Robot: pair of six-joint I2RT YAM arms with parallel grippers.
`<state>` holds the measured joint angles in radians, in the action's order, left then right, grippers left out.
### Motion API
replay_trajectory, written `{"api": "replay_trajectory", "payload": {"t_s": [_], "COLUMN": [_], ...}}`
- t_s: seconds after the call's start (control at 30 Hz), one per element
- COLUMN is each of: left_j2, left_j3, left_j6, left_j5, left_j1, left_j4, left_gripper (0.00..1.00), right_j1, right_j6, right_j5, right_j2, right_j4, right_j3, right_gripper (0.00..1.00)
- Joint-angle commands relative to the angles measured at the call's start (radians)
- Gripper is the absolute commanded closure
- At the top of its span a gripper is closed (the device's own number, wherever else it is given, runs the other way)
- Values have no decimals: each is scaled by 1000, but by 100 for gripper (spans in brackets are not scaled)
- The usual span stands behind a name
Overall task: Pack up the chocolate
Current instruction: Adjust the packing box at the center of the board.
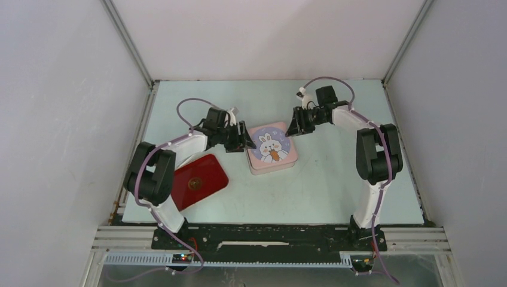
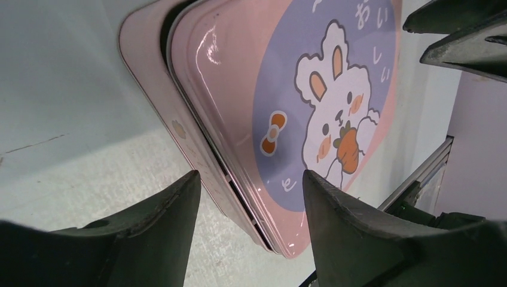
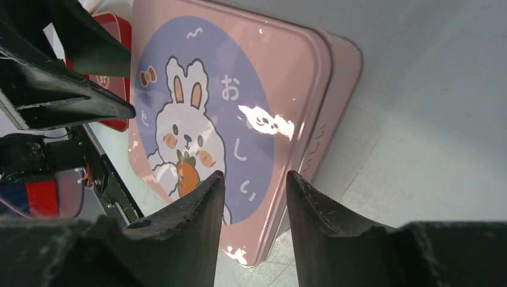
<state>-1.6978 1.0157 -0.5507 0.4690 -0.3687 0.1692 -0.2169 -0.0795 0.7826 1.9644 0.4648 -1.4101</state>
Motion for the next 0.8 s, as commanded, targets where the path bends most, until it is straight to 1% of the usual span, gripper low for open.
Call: {"api": "replay_trajectory", "payload": {"t_s": [0.0, 0.43, 0.57, 0.67, 0.77], "left_j2": [-20, -49, -47, -41, -34], "left_j3": [40, 62, 63, 64, 62], "left_j6": [-9, -16, -17, -12, -8], "left_j5": [18, 36, 18, -6, -6], "left_j1": [-12, -12, -12, -12, -12], "left_j4": [-4, -2, 1, 12, 16], "left_gripper": [33, 33, 34, 35, 35], "right_j1": [-19, -19, -34, -51, -62], "right_j6": [7, 21, 25, 27, 30], "right_j5": [17, -32, -17, -10, -15], "right_j2": [17, 18, 39, 39, 32], "right_j4": [38, 44, 52, 58, 63], "right_j3": [-31, -30, -33, -40, -50], "right_gripper": [55, 53, 56, 60, 61]}}
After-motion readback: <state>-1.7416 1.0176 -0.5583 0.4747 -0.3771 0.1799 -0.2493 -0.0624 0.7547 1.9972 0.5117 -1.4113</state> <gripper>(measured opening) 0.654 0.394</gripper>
